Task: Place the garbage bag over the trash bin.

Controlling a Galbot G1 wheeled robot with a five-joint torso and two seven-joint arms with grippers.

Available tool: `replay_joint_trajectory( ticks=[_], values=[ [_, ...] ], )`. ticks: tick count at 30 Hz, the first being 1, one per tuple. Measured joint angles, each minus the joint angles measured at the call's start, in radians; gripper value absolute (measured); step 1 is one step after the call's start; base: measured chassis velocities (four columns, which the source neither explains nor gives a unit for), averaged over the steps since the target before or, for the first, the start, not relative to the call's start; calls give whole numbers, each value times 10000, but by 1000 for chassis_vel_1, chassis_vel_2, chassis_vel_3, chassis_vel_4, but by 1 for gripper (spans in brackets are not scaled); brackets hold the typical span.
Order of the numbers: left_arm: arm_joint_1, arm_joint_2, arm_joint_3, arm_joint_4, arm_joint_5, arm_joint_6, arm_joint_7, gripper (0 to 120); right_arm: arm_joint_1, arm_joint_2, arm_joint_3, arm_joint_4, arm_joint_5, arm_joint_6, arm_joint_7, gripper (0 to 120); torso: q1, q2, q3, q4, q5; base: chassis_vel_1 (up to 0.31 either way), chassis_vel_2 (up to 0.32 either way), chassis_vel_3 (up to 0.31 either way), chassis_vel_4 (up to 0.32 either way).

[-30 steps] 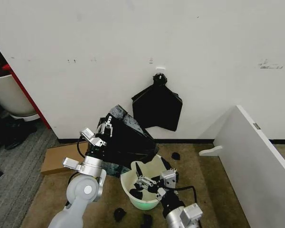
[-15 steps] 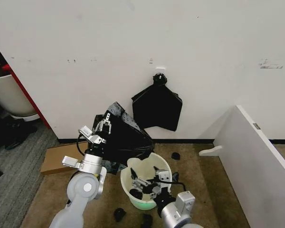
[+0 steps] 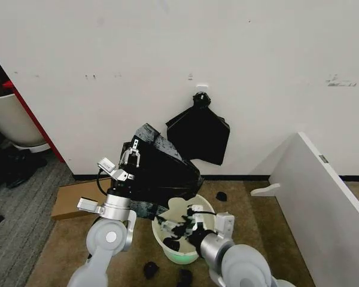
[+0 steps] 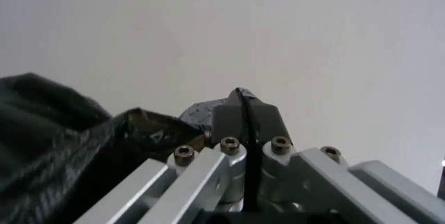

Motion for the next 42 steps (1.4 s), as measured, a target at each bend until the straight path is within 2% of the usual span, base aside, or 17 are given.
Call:
replay_joint_trajectory(
  ticks=[4,11,21,26,27,28,33,36,42],
  values=[
    [41,-90,5,0,88,0,71,0,-129,335,151,-262,337,1041,-421,100,0,0,0,0,-1,0,0,0,0],
    [48,-99,-23,21,145,-3,100,0,-527,330,191,-327,563,2015,-1073,100,0,0,0,0,-1,0,0,0,0],
    [102,-244,-15,-25,196,-56,141,0,-680,701,-14,-350,875,2277,-1187,98,0,0,0,0,-1,0,0,0,0],
    [172,-383,20,-41,250,-93,244,0,-686,1333,-159,-753,895,2494,-1501,81,0,0,0,0,-1,0,0,0,0],
    [181,-399,25,-40,280,-94,266,0,-649,1463,-186,-825,846,2530,-1581,74,0,0,-1,1,-1,0,0,0,0],
    [181,-399,25,-40,280,-94,266,0,-649,1463,-186,-825,846,2530,-1581,74,0,0,-1,1,-1,0,0,0,0],
    [174,-388,14,-15,304,-99,278,0,-659,1475,-283,-863,426,2592,-1854,52,-1,0,0,0,-1,0,0,0,0],
    [170,-382,14,1,303,-103,279,0,-693,1441,-338,-920,151,2680,-2009,46,-1,0,-1,0,-1,0,0,0,0],
    [144,-344,39,51,294,-106,283,0,-720,1452,-396,-1113,-543,2955,-2183,20,0,0,-1,0,-1,0,0,0,0]
  ],
)
